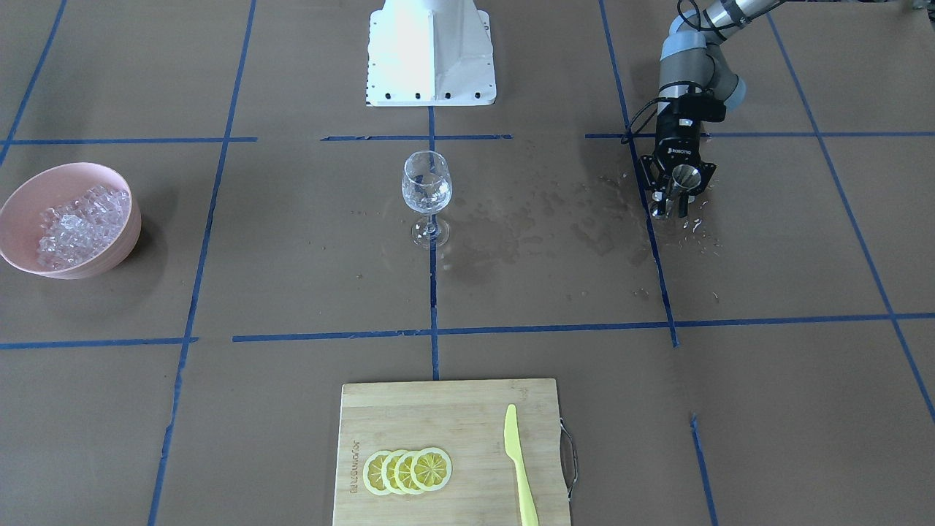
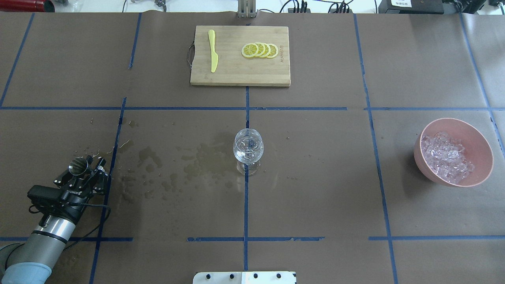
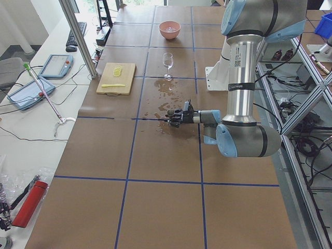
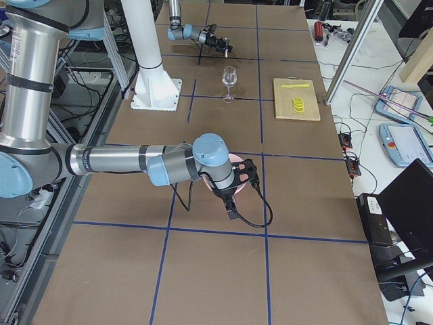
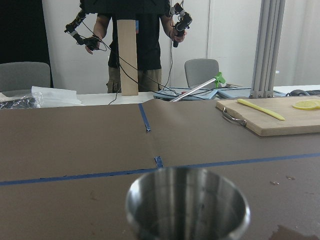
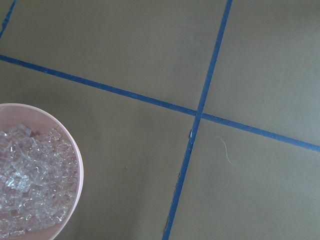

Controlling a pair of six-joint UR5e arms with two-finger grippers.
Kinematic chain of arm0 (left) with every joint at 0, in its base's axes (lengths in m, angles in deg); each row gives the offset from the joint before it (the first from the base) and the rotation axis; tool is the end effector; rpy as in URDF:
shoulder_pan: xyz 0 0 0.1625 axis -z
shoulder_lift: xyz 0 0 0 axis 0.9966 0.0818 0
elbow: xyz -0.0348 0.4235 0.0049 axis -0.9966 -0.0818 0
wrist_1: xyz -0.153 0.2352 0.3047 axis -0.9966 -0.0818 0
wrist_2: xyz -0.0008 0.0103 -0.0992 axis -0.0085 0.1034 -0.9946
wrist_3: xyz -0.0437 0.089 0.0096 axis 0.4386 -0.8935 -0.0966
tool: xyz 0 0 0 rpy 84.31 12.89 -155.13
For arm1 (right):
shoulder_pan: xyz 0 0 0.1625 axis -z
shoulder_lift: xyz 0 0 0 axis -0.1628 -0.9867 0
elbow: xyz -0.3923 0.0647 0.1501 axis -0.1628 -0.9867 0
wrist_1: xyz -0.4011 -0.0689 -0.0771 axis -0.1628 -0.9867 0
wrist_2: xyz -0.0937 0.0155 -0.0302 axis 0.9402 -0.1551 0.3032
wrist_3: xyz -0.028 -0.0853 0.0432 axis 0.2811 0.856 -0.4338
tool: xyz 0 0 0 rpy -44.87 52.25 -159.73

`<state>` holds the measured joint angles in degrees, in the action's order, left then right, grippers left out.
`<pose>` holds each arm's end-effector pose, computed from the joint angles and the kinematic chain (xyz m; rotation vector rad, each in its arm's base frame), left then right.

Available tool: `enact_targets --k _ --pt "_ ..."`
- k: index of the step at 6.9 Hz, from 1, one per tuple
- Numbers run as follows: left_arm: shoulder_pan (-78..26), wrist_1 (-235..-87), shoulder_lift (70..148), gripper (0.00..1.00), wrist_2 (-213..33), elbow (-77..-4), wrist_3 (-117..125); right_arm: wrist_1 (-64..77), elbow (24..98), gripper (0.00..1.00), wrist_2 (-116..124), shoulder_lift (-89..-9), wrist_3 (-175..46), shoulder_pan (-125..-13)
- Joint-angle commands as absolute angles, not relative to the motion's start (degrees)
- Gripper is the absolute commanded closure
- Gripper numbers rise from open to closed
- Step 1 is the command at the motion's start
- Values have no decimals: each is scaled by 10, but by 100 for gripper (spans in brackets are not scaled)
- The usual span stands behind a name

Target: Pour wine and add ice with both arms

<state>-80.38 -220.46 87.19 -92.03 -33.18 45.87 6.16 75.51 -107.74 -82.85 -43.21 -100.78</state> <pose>0.4122 -0.2610 0.5581 1.2756 0.7722 -0.3756 0.0731 -0.4057 0.5879 0.3167 -0.7606 -0.1731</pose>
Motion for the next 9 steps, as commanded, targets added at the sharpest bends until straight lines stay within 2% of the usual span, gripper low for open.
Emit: enact_targets --k 1,2,4,7,9 --pt "-803 -2205 871 28 -920 -334 453 62 755 0 -1077 -829 -432 -1008" --pt "-803 -2208 871 0 -913 -337 452 62 755 0 -1077 -829 -432 -1008" --pt "-802 -2242 864 0 -873 -342 443 62 753 0 -1077 -829 -432 -1008" --pt "-804 -2395 864 0 -852 -341 307 62 752 0 -1077 -829 -432 -1008" --pt "-810 -2400 866 0 -853 -372 298 62 752 0 -1077 -830 -432 -1008"
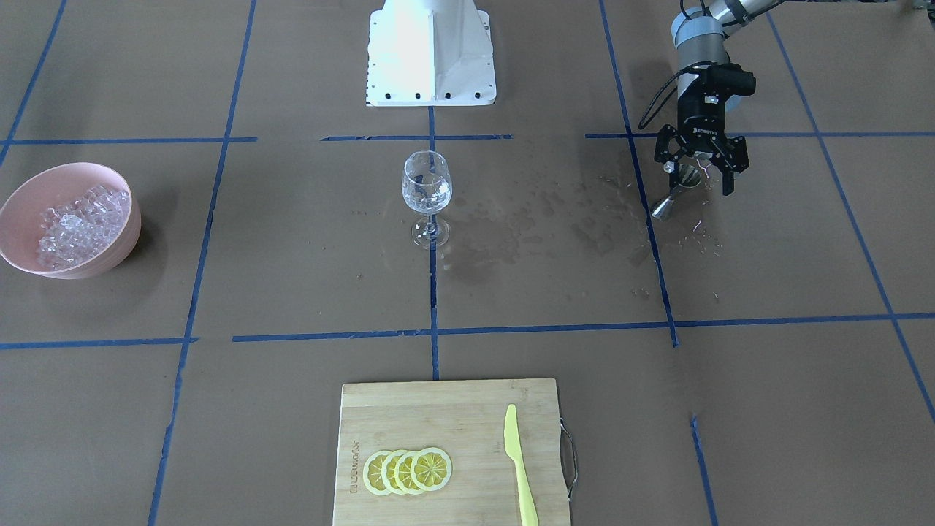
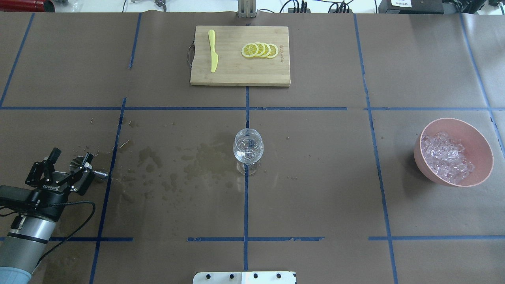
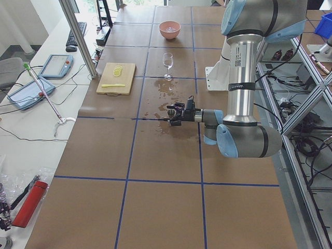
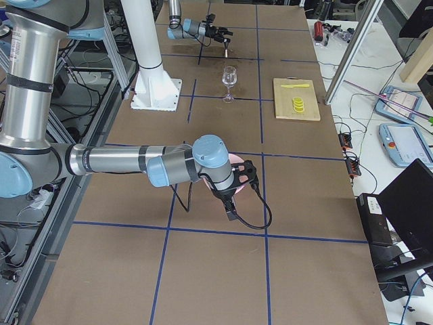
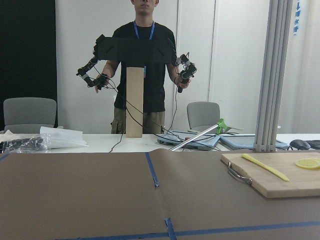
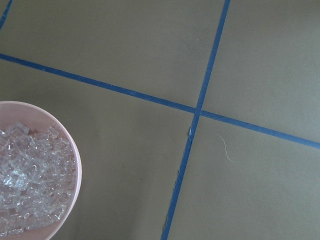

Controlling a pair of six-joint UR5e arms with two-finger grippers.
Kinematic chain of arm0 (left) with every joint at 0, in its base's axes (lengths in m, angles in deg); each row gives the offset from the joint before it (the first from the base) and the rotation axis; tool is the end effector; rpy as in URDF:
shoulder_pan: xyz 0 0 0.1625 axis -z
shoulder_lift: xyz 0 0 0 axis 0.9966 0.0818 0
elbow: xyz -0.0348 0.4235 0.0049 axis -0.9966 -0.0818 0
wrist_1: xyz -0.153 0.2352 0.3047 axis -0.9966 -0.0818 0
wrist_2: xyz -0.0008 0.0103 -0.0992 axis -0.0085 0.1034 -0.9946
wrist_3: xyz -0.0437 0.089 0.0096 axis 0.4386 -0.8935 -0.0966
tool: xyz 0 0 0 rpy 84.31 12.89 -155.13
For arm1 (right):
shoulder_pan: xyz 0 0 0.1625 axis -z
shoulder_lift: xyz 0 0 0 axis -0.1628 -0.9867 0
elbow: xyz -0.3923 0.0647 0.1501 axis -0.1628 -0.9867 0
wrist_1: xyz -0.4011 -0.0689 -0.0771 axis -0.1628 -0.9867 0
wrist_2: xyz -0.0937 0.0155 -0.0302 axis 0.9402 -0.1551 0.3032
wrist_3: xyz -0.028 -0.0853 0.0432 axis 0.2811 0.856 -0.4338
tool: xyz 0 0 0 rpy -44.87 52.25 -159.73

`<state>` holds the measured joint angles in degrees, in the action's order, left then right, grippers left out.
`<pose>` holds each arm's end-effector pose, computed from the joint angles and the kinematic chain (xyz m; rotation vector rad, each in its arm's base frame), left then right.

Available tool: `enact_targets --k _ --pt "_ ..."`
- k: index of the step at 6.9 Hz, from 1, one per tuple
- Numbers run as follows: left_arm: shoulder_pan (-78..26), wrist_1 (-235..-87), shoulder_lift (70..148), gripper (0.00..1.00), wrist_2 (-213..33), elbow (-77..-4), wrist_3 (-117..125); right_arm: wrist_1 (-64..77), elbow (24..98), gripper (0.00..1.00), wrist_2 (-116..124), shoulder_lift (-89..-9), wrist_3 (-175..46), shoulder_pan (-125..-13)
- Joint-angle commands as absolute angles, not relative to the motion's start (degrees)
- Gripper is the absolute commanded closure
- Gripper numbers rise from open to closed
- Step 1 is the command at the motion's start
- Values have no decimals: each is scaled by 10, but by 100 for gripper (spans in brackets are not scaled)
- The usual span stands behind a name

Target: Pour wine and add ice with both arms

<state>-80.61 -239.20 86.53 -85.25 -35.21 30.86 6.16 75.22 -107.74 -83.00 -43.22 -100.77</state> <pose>0.3645 -0.2594 0.5342 1.4090 0.8140 -0.4919 0.0730 -0.4046 0.5915 0.3093 -0.7614 -0.1701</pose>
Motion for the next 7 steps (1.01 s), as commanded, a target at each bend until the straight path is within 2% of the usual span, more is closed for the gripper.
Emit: enact_targets --k 1,4,7 --pt "-813 -2408 865 0 -856 -398 268 61 752 0 -1077 -830 -432 -1008" --pt "-810 -2467 862 0 -914 -458 101 62 752 0 -1077 -831 -432 -1008" --pt "-695 -2405 851 0 -1085 -460 101 62 751 0 -1077 -831 -432 -1008"
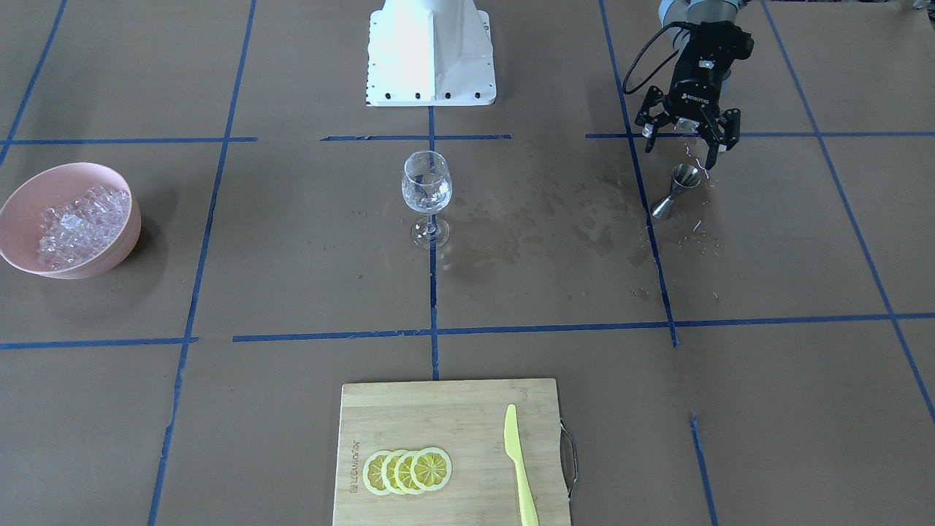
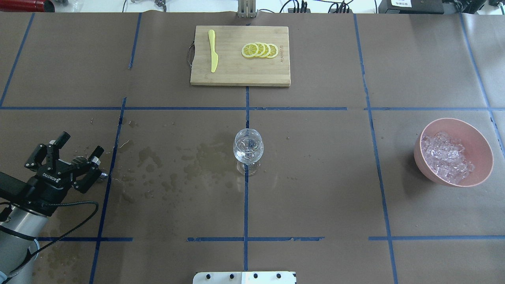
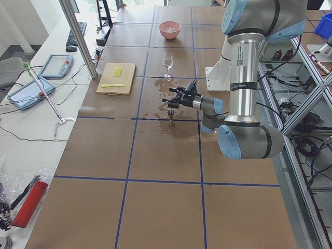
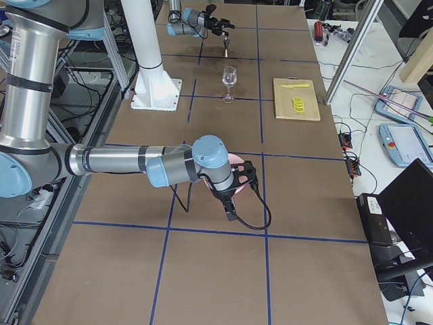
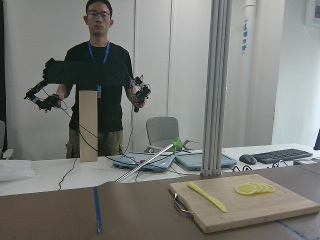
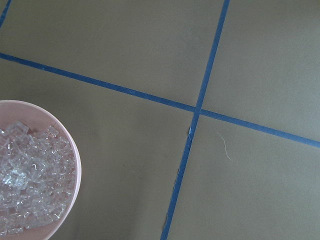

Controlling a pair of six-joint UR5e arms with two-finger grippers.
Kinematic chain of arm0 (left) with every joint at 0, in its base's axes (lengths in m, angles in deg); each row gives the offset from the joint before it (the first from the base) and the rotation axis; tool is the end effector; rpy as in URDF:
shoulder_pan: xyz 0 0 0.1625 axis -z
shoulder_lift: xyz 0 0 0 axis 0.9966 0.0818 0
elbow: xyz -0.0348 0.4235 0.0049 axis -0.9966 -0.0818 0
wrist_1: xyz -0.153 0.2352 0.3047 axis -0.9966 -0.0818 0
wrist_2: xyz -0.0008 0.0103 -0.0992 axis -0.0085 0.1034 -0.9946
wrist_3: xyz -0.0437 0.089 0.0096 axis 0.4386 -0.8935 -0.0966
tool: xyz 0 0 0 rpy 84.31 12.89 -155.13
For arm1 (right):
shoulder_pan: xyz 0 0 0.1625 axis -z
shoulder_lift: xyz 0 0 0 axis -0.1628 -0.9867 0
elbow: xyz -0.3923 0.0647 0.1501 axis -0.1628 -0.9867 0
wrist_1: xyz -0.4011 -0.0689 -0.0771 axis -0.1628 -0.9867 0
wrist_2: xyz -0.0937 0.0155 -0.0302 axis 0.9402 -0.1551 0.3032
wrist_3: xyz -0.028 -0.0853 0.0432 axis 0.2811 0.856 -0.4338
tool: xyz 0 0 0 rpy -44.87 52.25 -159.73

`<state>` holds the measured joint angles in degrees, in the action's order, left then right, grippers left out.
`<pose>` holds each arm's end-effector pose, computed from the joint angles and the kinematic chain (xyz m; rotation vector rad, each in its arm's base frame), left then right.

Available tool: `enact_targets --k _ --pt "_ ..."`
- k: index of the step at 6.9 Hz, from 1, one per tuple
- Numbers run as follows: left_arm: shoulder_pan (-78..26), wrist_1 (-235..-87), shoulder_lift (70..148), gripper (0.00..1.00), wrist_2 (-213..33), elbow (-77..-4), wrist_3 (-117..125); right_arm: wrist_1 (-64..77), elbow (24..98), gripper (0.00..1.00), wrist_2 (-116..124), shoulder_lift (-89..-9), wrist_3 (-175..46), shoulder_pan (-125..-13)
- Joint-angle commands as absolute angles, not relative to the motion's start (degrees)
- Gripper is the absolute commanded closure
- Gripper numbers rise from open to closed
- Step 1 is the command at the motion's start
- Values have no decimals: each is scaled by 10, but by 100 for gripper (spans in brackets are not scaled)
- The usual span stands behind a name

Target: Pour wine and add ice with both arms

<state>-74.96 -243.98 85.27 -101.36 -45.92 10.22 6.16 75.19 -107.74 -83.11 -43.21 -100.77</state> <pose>0.3309 -0.2811 0.4591 1.5383 0.8807 -0.2331 0.0729 -0.4037 0.5926 0.3071 -0.7615 -0.1693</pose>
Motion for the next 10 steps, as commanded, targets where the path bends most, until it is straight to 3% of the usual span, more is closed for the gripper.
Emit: enact_targets --k 1,7,10 --pt "-633 -2351 852 0 -1164 -460 101 62 751 0 -1077 -832 -431 -1008" --pt "-189 -1977 881 0 -1769 -463 60 62 750 0 -1077 -835 -431 -1008" --pt "-62 -1786 876 0 -1914 -462 60 62 750 0 -1077 -836 -430 -1008"
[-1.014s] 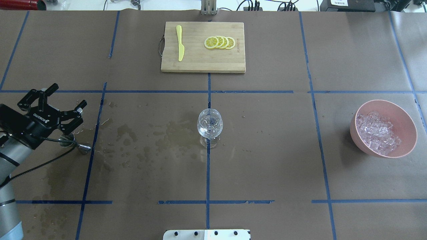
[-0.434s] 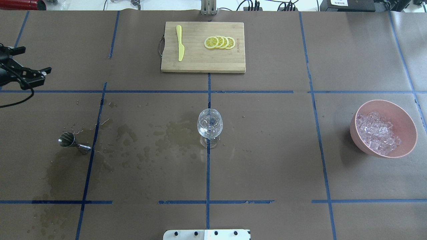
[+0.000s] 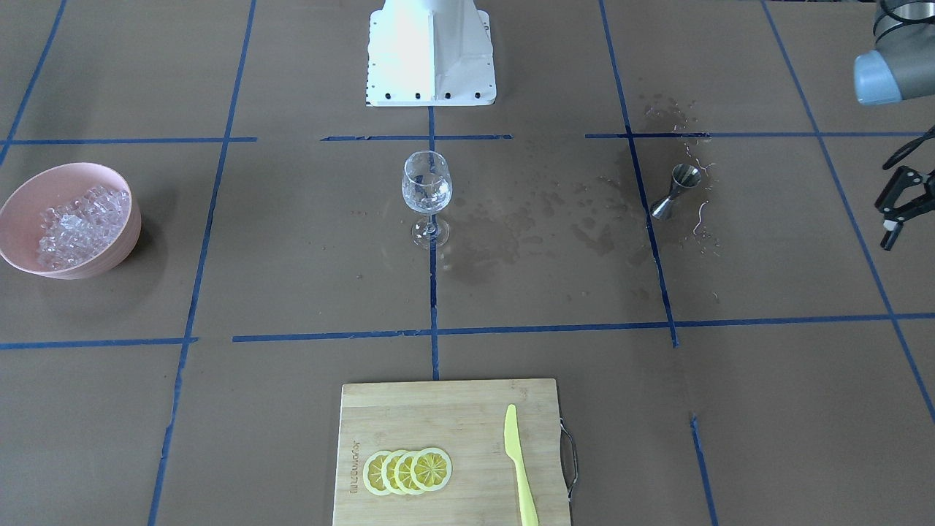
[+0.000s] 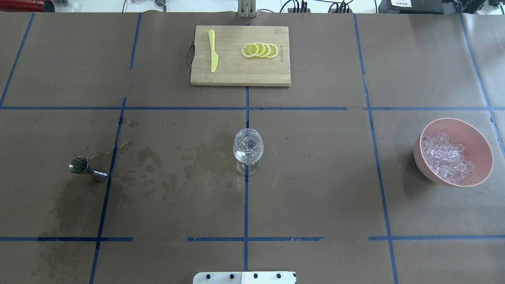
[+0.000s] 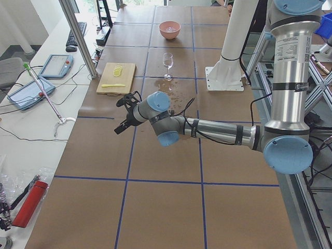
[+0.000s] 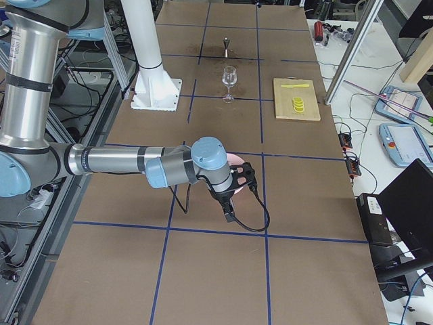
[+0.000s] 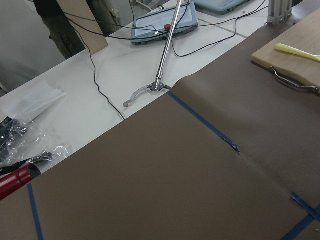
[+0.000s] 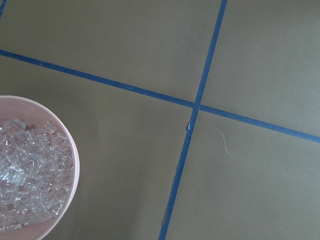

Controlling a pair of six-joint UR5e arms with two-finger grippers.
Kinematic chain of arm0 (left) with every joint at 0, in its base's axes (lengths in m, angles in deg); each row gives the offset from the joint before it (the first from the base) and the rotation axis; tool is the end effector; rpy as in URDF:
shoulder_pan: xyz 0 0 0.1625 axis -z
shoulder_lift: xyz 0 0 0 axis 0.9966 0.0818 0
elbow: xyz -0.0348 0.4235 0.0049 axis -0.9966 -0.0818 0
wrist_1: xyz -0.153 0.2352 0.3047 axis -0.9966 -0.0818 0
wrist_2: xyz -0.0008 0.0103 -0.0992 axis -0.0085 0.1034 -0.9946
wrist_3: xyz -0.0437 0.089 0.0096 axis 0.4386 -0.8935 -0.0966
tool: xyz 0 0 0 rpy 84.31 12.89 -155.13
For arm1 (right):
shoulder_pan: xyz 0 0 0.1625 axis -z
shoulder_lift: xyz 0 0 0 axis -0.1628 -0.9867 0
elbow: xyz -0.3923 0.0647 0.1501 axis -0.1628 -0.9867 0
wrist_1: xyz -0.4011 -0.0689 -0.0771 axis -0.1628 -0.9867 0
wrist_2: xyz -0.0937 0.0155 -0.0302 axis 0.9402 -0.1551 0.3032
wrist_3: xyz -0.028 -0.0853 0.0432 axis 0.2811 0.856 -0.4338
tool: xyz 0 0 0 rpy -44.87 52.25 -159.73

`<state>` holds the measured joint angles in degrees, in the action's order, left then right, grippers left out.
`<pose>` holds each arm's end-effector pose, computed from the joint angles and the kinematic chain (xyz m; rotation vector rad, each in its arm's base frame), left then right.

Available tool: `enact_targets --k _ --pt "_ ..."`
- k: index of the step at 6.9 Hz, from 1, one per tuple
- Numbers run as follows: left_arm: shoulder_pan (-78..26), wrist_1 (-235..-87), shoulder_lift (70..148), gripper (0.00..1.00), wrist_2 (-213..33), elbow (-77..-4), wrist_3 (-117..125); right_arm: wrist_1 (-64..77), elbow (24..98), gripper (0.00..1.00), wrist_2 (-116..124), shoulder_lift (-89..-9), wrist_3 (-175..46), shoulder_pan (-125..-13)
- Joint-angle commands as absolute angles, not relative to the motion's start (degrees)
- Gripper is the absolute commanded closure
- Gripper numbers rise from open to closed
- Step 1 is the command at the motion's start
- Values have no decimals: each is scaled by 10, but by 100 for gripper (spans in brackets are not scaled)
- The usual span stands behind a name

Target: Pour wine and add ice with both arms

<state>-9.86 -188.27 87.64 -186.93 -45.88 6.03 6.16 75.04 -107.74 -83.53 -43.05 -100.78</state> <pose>0.0438 -0.5112 0.5190 0.8274 0.7000 0.2131 0.0729 -0.4005 0.5969 0.2988 -0.7620 -0.1680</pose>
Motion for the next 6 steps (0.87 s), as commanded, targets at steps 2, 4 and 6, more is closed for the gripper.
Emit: enact_targets --k 2,4,6 --pt "-37 -1636 878 0 -1915 -463 43 62 749 0 -1078 -836 -430 -1008" --pt "14 -1560 838 0 -1923 -462 -72 61 747 0 -1078 -836 -430 -1008" --pt "27 -1430 833 0 -1983 -466 -124 61 745 0 -1078 -836 -431 -1008"
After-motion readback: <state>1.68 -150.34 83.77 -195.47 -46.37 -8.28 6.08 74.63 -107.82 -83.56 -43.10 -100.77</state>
